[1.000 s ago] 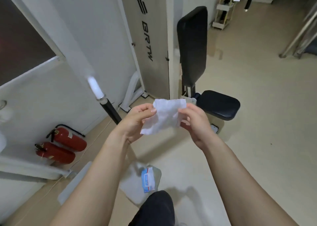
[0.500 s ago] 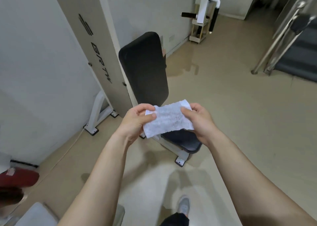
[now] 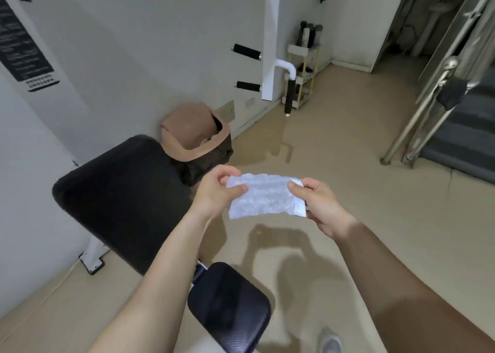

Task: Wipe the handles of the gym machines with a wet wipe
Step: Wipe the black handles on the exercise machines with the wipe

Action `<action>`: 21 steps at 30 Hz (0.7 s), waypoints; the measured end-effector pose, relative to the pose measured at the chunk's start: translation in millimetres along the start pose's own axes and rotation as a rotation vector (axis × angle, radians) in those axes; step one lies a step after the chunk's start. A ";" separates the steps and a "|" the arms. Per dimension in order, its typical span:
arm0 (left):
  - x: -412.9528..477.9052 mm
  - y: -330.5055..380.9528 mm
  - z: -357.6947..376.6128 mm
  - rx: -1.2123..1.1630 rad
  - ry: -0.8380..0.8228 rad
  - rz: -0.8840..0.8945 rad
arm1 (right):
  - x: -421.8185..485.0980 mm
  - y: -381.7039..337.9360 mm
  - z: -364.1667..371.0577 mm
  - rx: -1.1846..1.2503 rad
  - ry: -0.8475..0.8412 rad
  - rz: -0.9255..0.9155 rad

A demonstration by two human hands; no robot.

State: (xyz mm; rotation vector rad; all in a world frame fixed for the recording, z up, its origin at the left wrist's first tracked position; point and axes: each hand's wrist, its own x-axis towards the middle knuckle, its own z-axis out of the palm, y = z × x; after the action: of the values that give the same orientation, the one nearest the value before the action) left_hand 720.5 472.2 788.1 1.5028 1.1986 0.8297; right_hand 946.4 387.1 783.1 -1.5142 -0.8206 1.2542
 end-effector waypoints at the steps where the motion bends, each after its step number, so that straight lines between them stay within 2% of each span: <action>1: 20.8 7.4 18.8 -0.004 0.031 -0.008 | 22.8 -6.0 -20.2 0.005 -0.017 -0.006; 4: 82.8 33.5 67.5 -0.045 0.092 -0.076 | 86.8 -28.5 -77.2 0.052 -0.080 -0.008; 10: 193.3 70.3 134.5 -0.295 0.098 -0.245 | 211.8 -83.7 -160.3 0.051 -0.076 0.003; 21: 424.0 56.9 211.2 -0.212 0.382 -0.158 | 475.8 -114.8 -189.9 -0.100 0.047 -0.032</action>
State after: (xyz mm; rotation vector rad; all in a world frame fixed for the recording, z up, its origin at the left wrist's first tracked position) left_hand 1046.6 819.1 757.7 1.0918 1.4351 1.1309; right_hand 1254.5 810.3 742.7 -1.5981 -0.8847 1.1650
